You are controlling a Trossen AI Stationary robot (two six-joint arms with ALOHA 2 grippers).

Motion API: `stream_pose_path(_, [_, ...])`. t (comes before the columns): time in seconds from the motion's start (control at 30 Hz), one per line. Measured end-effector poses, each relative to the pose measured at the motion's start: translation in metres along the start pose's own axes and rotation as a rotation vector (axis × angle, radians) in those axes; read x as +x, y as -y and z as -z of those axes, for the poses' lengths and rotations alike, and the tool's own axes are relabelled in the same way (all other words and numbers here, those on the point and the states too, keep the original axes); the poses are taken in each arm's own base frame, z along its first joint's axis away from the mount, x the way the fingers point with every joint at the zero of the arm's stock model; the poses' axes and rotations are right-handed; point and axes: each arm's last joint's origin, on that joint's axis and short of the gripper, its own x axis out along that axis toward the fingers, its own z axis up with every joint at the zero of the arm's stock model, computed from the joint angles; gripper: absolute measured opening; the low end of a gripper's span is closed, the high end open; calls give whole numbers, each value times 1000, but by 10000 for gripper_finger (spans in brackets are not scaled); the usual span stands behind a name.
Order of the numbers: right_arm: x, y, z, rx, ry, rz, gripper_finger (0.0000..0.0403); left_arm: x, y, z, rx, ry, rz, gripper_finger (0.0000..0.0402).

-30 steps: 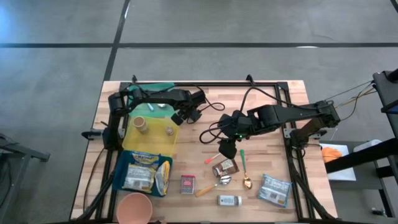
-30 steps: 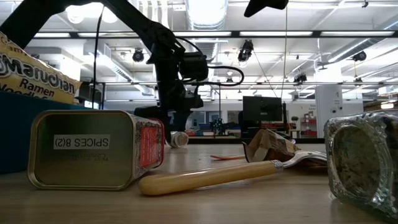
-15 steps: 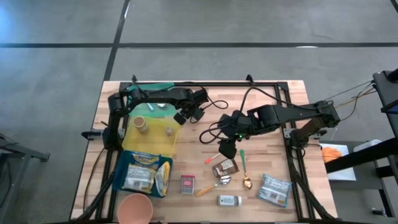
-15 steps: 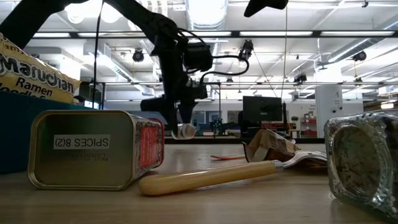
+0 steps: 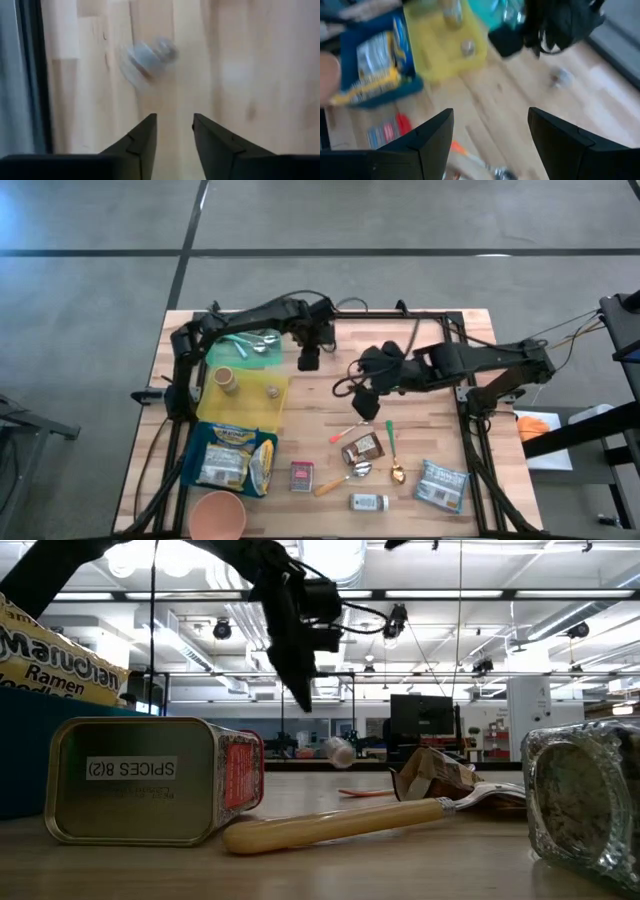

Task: Pick & Place Food Item
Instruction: Put the brown seasoning bottle into the yellow bin, then put the light blue noodle pack into the blue bin

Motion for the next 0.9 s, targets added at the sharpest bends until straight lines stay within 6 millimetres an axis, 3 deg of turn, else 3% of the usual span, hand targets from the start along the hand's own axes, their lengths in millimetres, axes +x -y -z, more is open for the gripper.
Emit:
stream_pose_path(0.13, [-23, 8, -9, 17, 123, -15, 255, -23, -5, -1, -148, 97, 81, 72])
stream_pose_path(0.27, [-45, 17, -14, 35, 198, -61, 255, -42, -5, 0, -135, 155, 75, 9])
stream_pose_path(0.57, [-70, 31, -14, 77, 279, -22, 255, -51, -5, -3, -154, 206, 59, 10])
stream_pose_path(0.9, [-65, 49, -2, 52, 157, 132, 255, -52, -5, -4, -369, 214, 95, 11])
